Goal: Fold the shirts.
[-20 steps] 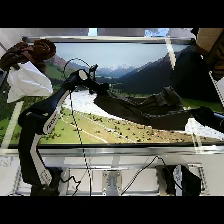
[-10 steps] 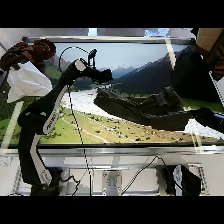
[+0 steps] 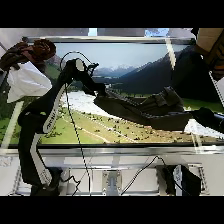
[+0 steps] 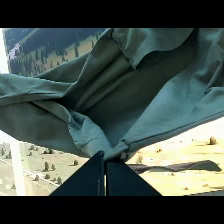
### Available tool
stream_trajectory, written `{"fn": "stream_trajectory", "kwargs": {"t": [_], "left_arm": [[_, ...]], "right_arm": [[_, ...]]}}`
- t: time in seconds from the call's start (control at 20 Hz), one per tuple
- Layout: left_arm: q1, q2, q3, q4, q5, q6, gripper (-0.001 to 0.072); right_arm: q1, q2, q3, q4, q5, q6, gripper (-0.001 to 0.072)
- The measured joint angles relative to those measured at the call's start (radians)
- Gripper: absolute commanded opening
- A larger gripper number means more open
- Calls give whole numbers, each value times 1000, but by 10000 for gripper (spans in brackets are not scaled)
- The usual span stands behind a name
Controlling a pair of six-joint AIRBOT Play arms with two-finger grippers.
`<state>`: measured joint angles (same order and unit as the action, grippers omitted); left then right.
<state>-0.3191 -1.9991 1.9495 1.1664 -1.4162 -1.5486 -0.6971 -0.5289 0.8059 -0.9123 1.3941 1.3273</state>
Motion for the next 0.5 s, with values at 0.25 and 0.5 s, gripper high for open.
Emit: {"fn": "stream_trajectory", "kwargs": {"t": [0.25,0.5], "left_arm": [[0,-49,0,-24,-26,-42,666],[0,-107,0,-173,78,-45,83]], "right_arm": [[0,0,0,3,2,0,22],[0,0,0,3,4,0,22]]}}
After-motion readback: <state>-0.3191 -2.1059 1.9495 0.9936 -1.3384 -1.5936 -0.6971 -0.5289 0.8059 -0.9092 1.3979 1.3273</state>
